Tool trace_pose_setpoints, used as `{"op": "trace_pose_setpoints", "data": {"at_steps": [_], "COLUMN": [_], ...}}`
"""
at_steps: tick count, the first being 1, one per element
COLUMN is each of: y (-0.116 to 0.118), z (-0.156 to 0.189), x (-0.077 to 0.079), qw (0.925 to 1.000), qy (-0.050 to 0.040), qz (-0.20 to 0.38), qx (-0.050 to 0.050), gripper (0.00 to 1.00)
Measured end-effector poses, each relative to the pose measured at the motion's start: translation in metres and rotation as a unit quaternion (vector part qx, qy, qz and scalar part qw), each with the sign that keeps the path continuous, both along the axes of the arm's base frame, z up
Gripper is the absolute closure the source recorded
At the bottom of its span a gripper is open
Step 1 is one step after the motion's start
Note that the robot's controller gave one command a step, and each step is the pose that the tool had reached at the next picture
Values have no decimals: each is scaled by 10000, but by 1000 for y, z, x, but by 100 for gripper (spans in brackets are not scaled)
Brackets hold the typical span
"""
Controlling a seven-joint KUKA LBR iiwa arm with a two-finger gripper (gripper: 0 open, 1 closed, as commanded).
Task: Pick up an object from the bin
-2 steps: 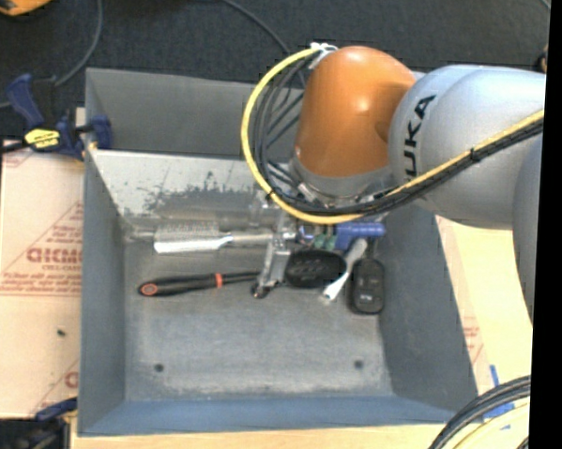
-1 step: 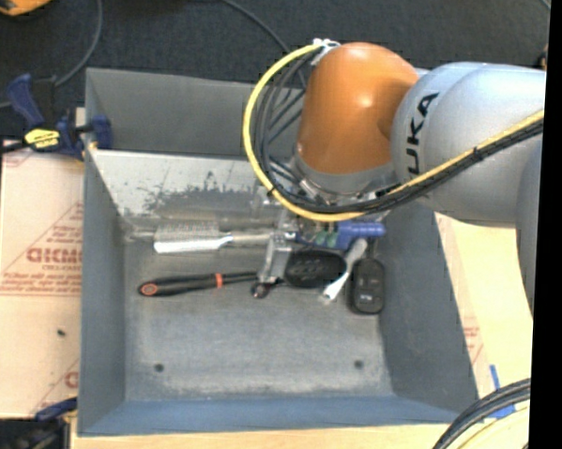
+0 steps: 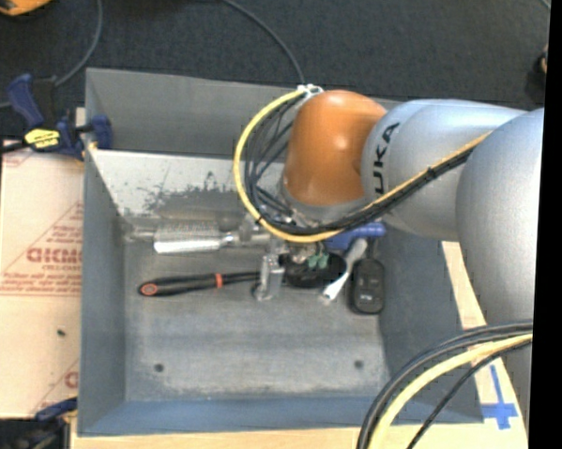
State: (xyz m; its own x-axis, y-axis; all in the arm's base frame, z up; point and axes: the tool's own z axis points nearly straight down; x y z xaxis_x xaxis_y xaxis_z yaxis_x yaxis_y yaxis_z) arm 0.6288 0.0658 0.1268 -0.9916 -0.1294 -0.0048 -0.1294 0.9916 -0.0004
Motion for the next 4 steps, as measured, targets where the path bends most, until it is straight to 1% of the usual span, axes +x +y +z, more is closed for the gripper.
{"op": "trace_pose_setpoints", "data": {"at_steps": [1,2,3,4], "y": [-4,-8,-12,-17], "z": [19,7,-53,-55], "x": [3,18,5,1], "qw": [9999,9868,9967,9878], "qy": [-11,-40,-54,-50], "qz": [-171,1621,-812,1557], "qx": [15,-10,31,-6], "gripper": [0,0,0,100]}}
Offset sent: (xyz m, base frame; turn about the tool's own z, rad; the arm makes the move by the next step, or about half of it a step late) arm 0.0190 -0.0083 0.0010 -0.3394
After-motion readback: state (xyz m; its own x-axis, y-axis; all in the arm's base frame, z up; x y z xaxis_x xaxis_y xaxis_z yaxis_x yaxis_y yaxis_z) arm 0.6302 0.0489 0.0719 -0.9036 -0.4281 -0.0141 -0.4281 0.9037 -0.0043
